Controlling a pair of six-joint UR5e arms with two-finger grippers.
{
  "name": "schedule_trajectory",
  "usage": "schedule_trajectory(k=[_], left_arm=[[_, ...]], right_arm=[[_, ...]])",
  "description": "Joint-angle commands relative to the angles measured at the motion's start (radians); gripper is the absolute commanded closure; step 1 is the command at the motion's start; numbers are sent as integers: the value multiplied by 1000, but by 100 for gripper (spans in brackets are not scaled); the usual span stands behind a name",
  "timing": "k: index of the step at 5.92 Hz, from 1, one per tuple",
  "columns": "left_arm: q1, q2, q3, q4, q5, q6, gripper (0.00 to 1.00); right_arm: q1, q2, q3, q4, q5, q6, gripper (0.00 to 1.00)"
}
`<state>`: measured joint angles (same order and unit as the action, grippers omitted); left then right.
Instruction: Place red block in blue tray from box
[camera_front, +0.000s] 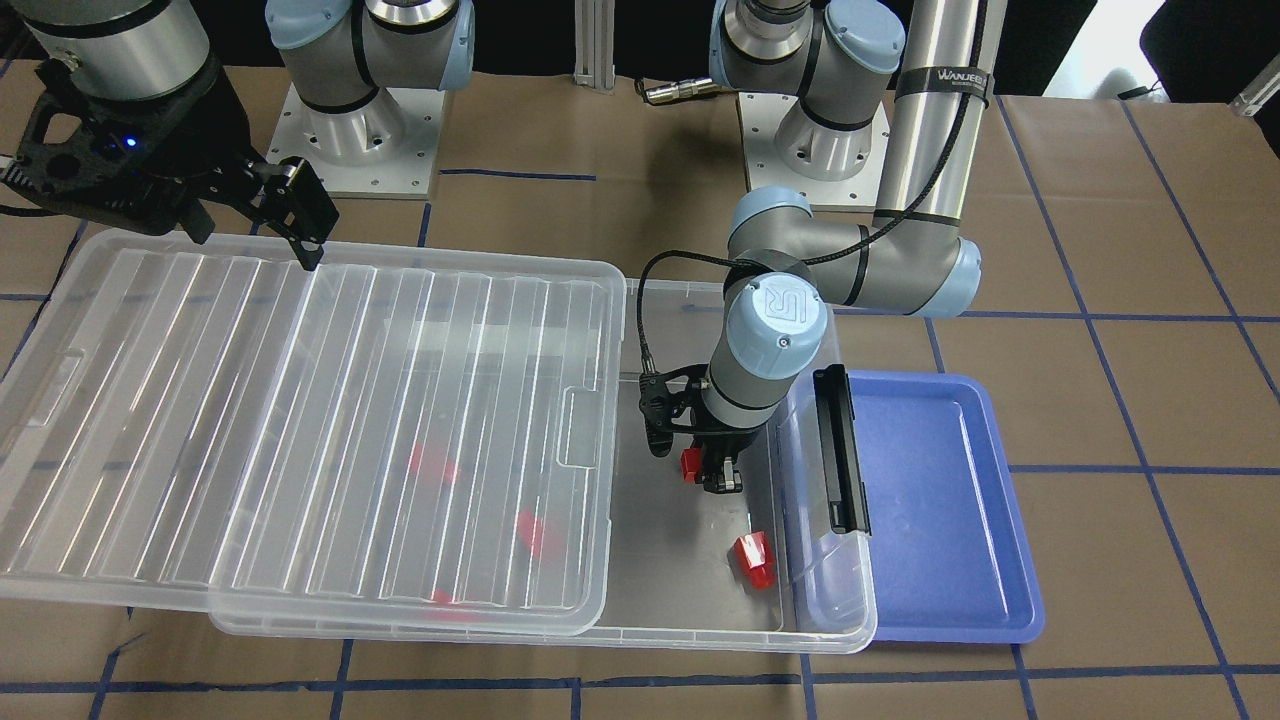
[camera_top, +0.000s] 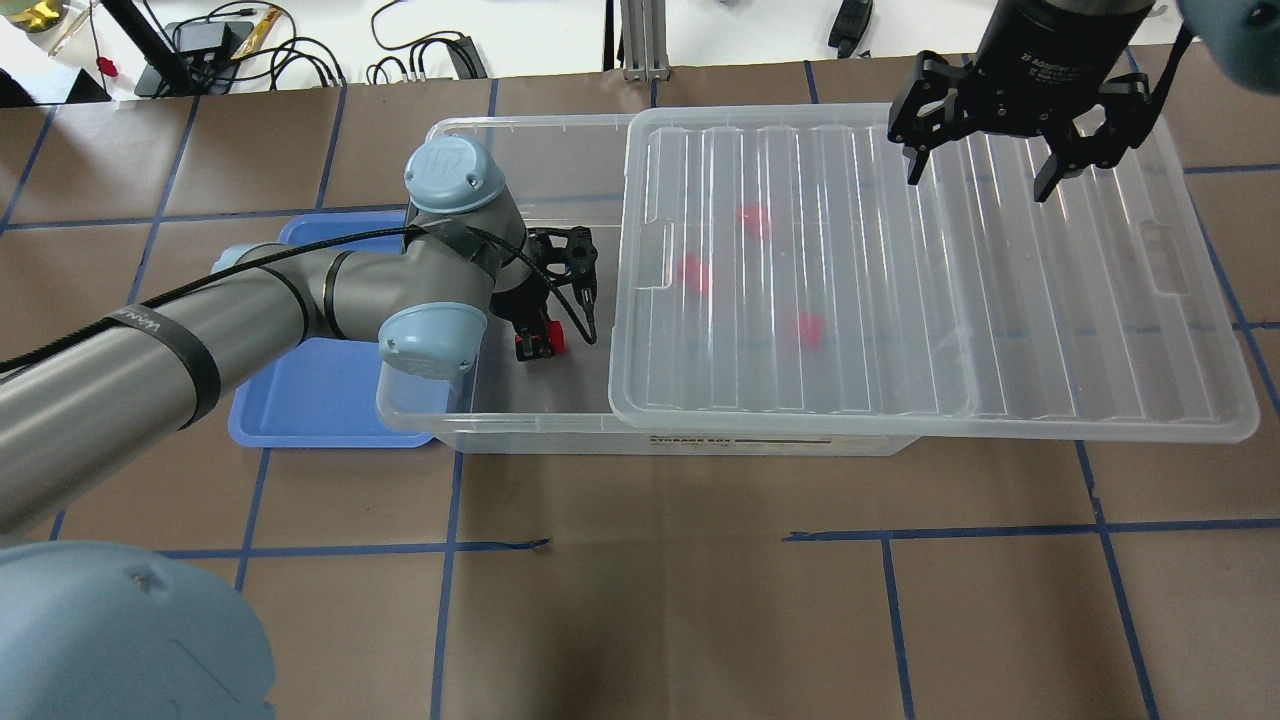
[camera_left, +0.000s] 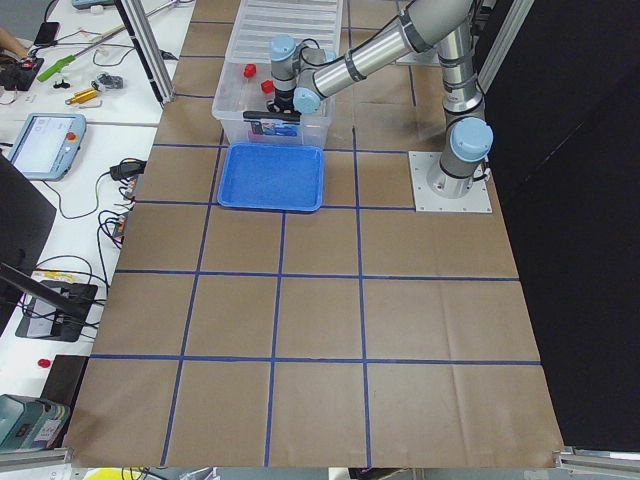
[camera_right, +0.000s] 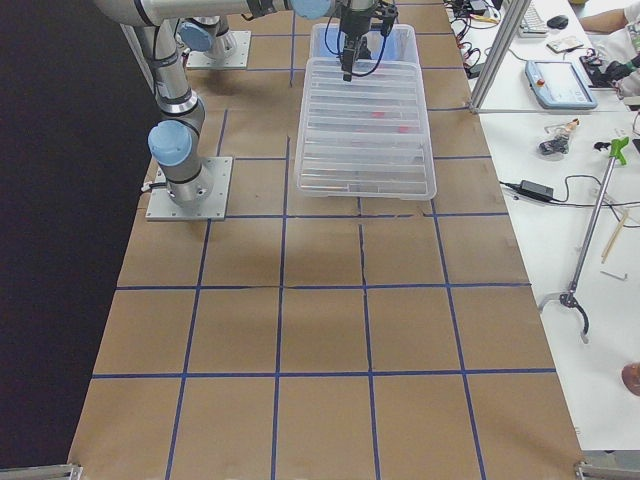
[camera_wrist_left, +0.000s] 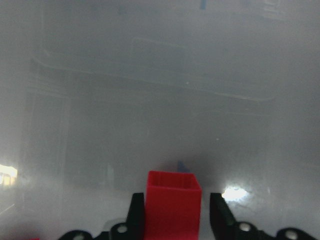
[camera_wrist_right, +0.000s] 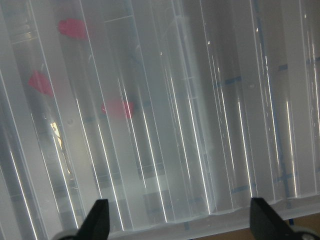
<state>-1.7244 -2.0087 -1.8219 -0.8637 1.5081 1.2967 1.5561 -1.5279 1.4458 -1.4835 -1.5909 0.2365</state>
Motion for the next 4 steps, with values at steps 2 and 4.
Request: schedule_trajectory(k=[2, 4], left_arm=[[12, 175, 82, -253, 3, -8, 90], [89, 310, 171, -488, 44, 3, 90]], right_arm=[[-2, 0, -1, -1, -1, 0, 0], [-48, 0, 1, -9, -14, -63, 0]])
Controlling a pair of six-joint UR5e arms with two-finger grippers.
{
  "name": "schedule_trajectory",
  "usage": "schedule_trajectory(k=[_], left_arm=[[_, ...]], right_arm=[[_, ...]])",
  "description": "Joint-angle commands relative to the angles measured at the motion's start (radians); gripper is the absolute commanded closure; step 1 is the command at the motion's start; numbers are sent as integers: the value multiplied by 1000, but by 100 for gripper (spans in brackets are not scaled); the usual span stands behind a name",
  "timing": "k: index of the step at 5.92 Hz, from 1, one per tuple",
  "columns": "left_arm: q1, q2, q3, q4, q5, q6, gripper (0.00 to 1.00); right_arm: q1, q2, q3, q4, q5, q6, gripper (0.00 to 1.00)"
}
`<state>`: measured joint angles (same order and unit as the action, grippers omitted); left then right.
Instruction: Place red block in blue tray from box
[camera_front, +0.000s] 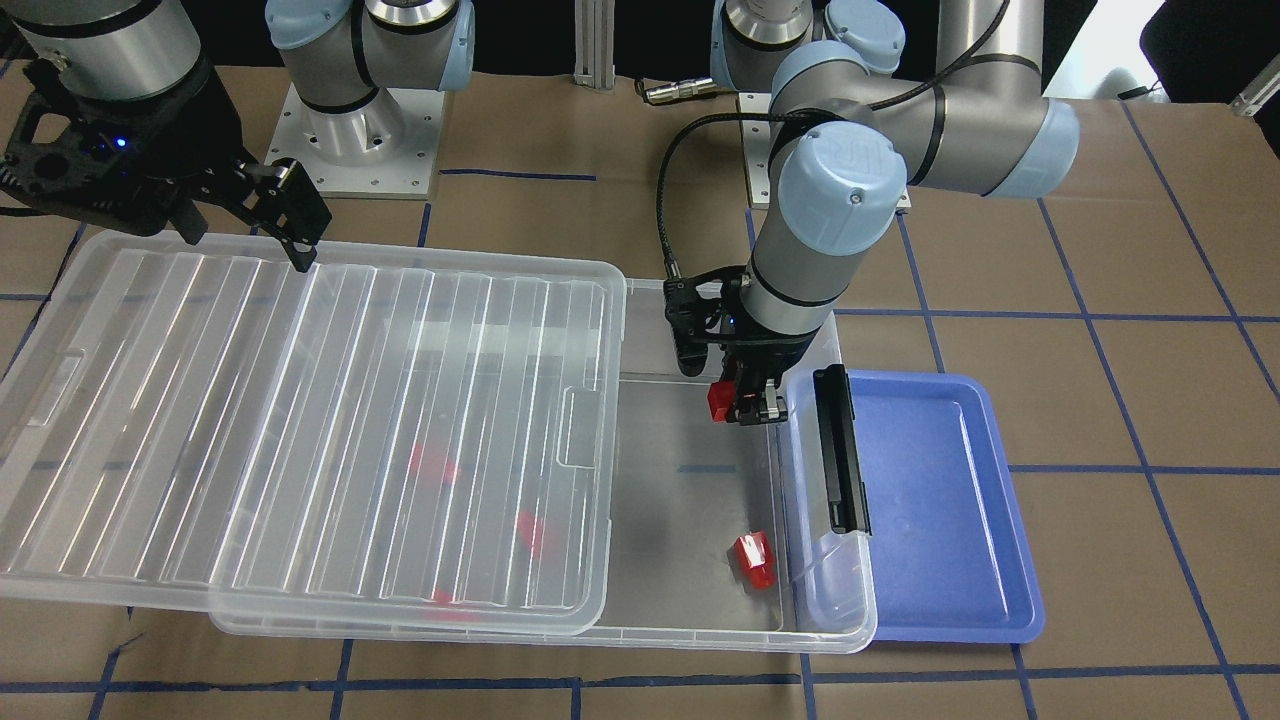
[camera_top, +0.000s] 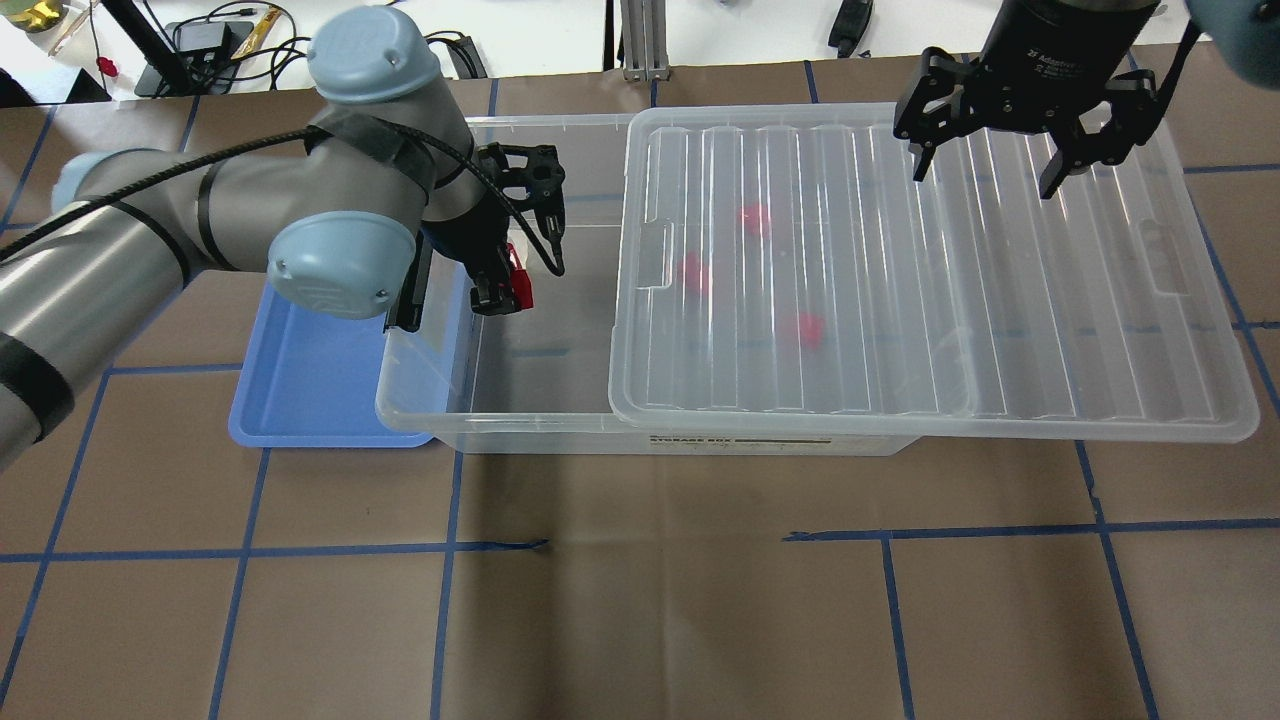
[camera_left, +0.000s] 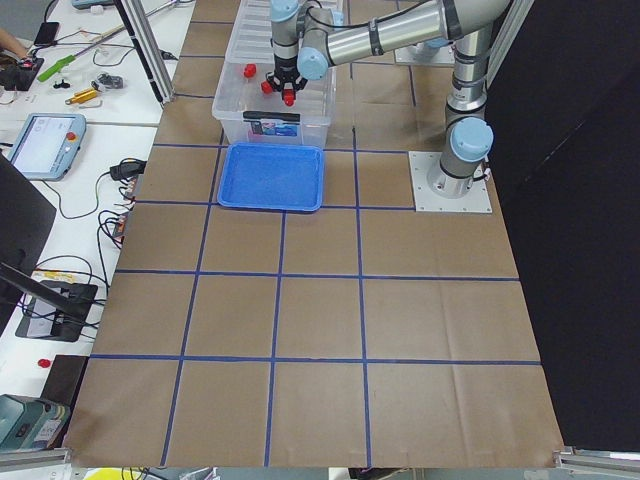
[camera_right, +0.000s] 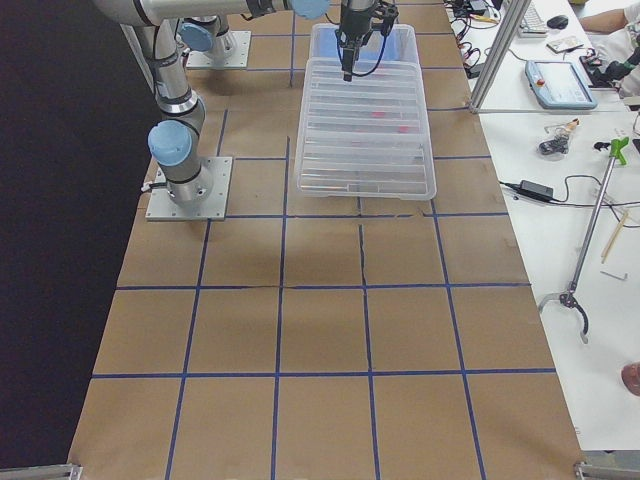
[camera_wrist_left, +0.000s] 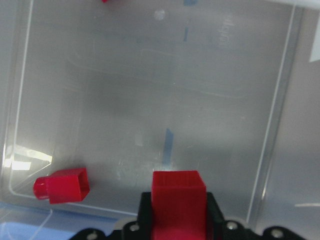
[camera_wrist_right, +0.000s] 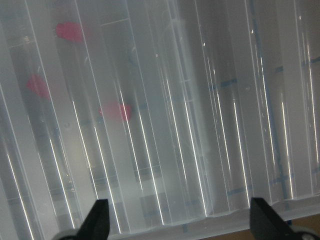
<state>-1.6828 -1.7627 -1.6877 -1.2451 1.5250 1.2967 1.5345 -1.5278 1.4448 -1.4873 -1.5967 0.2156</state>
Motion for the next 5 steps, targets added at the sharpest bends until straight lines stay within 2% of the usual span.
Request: schedule_trajectory(k=[1, 3, 4, 5], left_arm=[[166, 99, 22, -112, 70, 12, 90], [320, 79, -10, -87, 70, 208, 90], [354, 34, -53, 6, 69, 351, 90], [385, -33, -79, 77, 58, 433, 90]], right_arm=[[-130, -2, 3, 1, -2, -174, 0], [-374, 8, 15, -7, -17, -522, 0], [-498, 49, 35, -14, -17, -626, 0], [-607, 120, 75, -110, -38, -697, 0]])
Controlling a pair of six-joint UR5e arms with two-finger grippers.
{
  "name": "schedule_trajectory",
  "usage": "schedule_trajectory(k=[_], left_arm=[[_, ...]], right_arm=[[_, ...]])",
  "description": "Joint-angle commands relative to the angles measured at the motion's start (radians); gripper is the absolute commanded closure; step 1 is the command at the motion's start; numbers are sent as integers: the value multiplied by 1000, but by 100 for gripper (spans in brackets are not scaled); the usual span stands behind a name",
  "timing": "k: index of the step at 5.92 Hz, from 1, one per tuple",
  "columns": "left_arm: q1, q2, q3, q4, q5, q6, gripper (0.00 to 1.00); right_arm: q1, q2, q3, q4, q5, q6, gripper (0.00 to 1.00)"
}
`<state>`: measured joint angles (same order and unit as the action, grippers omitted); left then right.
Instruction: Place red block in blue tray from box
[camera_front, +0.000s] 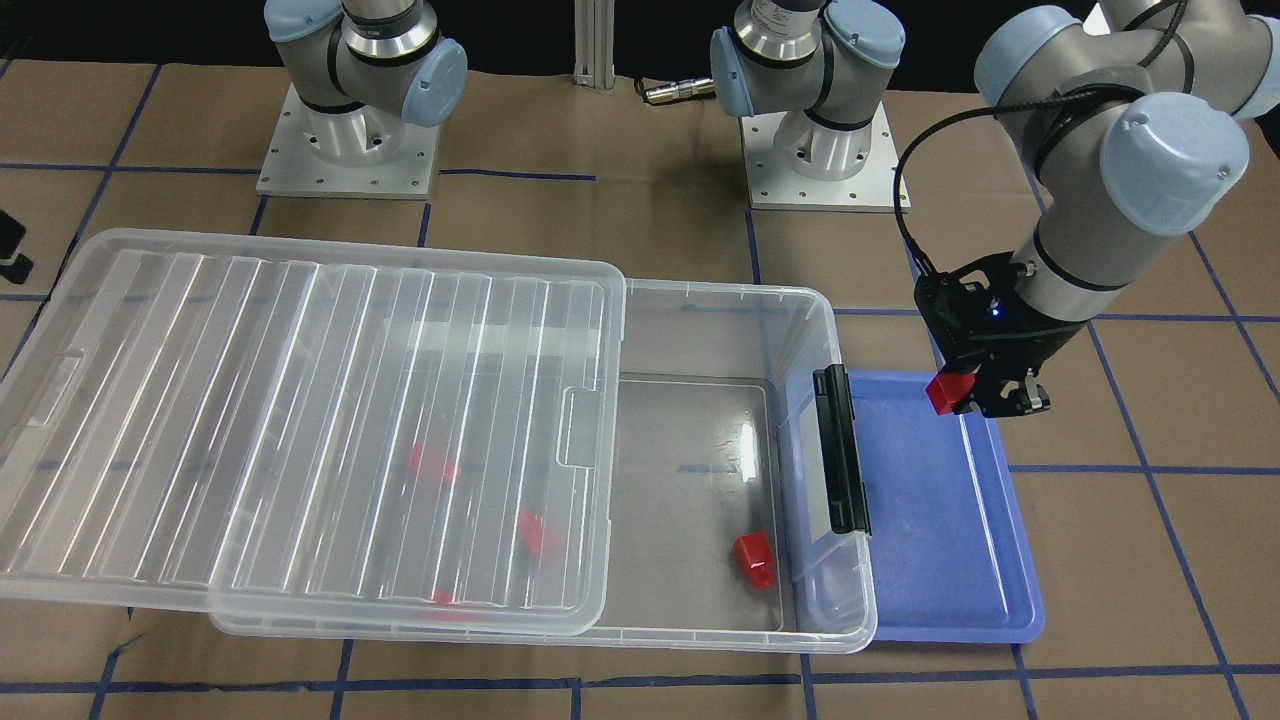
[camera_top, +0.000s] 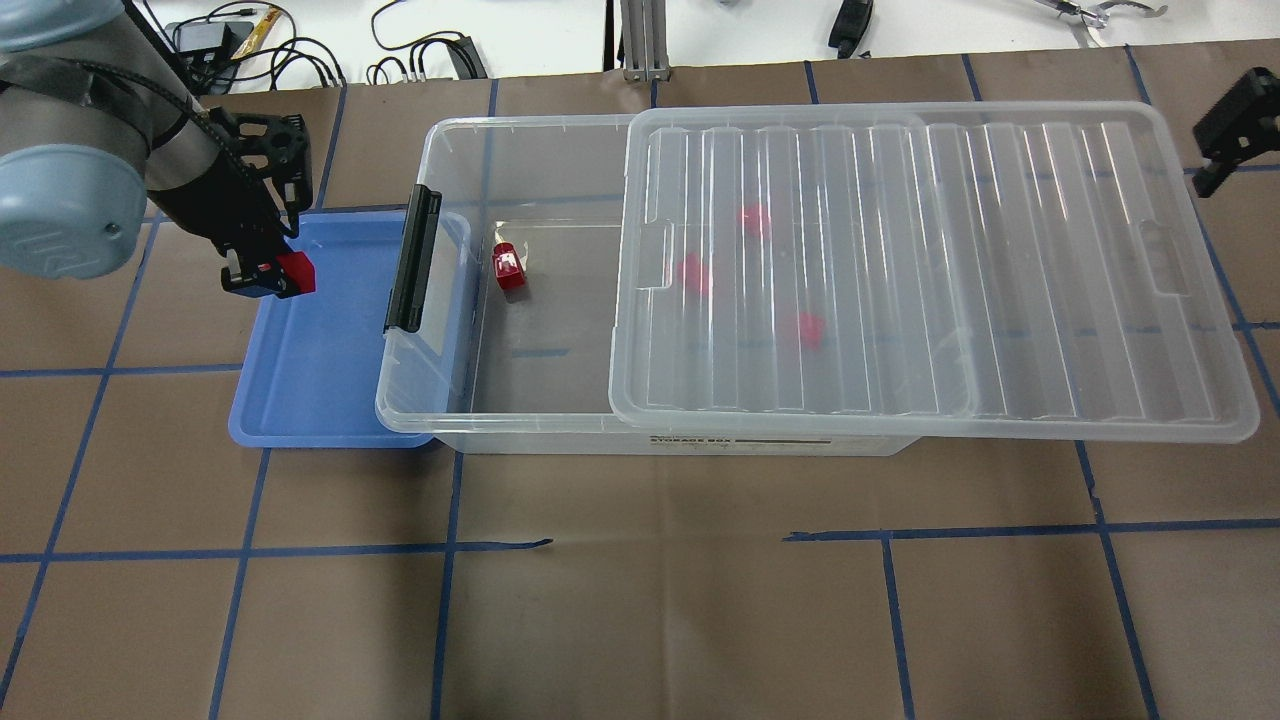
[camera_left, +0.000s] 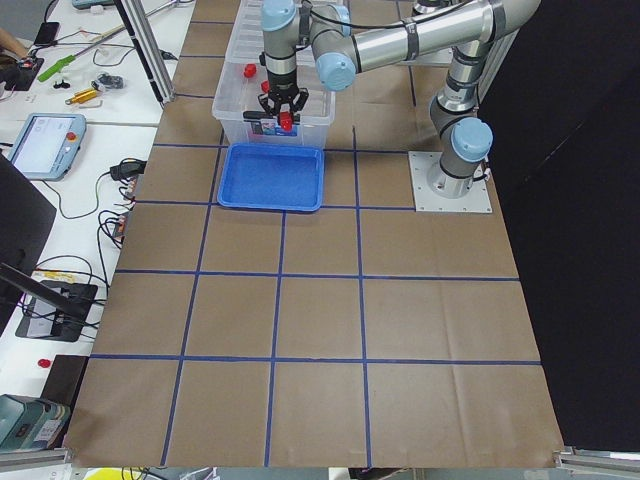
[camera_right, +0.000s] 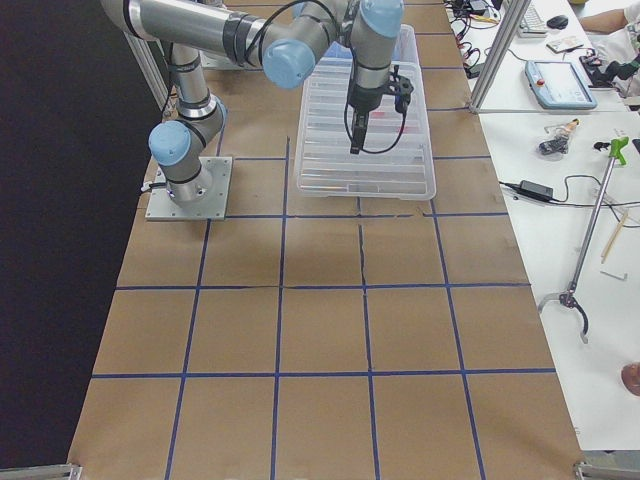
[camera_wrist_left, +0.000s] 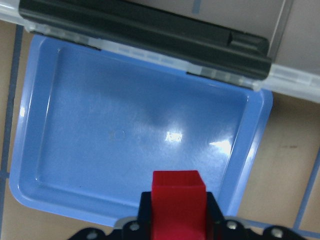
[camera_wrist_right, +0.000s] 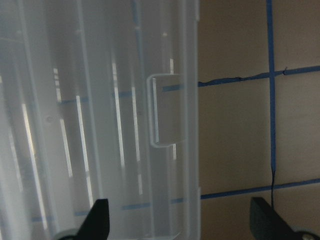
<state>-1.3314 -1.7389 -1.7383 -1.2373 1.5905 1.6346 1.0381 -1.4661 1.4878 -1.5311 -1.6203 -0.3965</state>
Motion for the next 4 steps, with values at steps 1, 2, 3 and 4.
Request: schedule_trajectory(k=[1, 2, 3, 4], left_arm=[[38, -121, -35, 103, -10, 163, 90], [40, -192, -33, 151, -41, 212, 90], [40, -239, -33, 176, -47, 231, 90], [40, -266, -35, 208, -49, 234, 90]], right_arm=[[-181, 117, 99, -178, -62, -141, 0], [-203, 127, 171, -243, -64, -156, 0], [-204, 116, 258, -259, -61, -153, 0], [-204, 86, 300, -250, -50, -140, 0]])
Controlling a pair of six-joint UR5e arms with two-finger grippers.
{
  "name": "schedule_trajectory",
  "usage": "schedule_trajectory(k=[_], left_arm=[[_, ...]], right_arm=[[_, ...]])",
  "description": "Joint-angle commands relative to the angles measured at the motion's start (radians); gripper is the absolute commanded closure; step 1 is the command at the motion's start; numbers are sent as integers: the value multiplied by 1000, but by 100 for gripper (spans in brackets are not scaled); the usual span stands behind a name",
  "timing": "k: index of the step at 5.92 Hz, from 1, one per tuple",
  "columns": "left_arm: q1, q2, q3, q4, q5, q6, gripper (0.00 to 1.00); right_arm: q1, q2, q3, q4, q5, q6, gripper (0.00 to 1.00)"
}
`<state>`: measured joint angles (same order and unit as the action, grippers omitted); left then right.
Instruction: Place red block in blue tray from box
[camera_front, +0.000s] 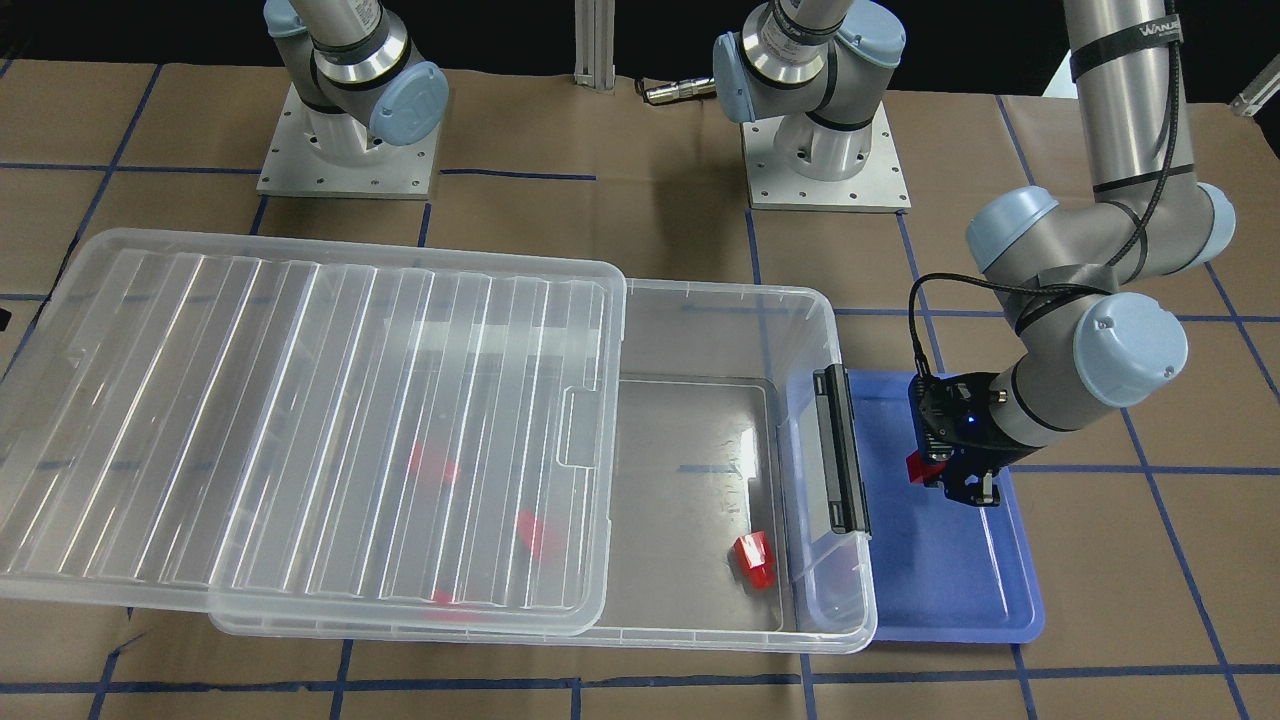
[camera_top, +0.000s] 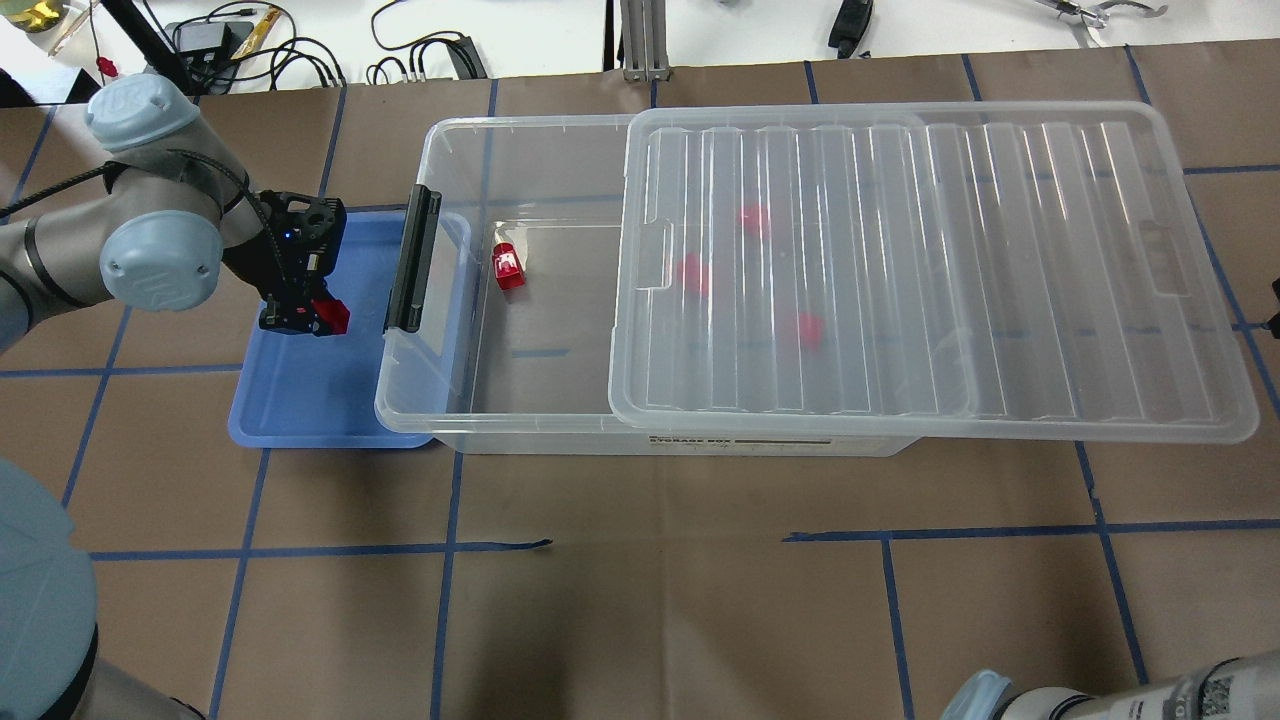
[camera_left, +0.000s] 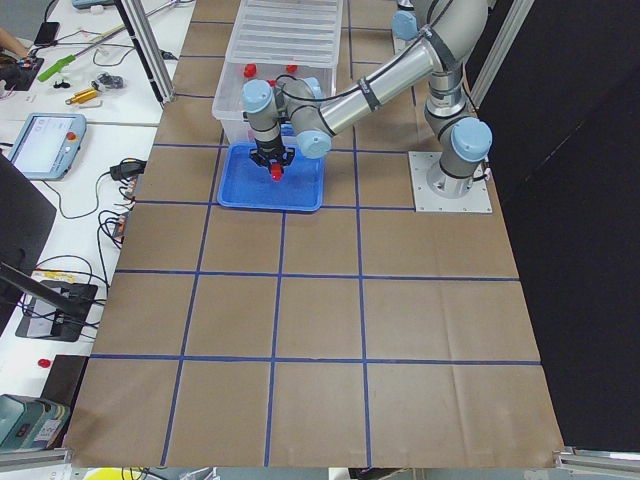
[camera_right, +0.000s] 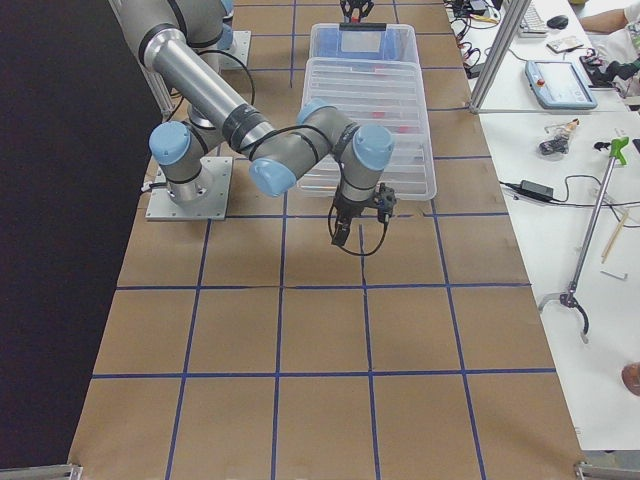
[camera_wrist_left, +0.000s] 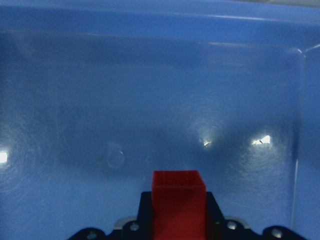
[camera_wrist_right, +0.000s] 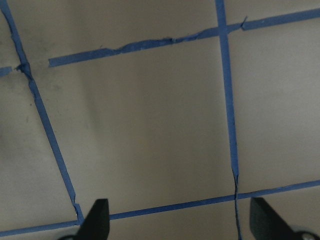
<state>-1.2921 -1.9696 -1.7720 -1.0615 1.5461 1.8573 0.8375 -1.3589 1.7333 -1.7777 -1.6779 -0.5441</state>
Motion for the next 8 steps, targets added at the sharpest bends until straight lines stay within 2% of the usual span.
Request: schedule_trajectory(k=[1, 2, 3, 5, 6, 8], left_arm=[[1, -44, -1, 41, -3, 11, 87], [1, -49, -3, 48, -3, 11, 57], [1, -63, 2, 52, -4, 7, 13], [-22, -34, 29, 19, 5, -45, 8], [-36, 33, 70, -127, 6, -137, 3], [-99, 160, 193, -461, 3, -231, 3]], right_arm=[[6, -55, 58, 10, 10, 15, 0], [8, -58, 69, 12, 12, 21, 0], [17, -60, 90, 12, 48, 39, 0], [64, -62, 95, 14, 56, 69, 0], [84, -65, 94, 14, 56, 69, 0], [177, -88, 94, 12, 56, 72, 0]])
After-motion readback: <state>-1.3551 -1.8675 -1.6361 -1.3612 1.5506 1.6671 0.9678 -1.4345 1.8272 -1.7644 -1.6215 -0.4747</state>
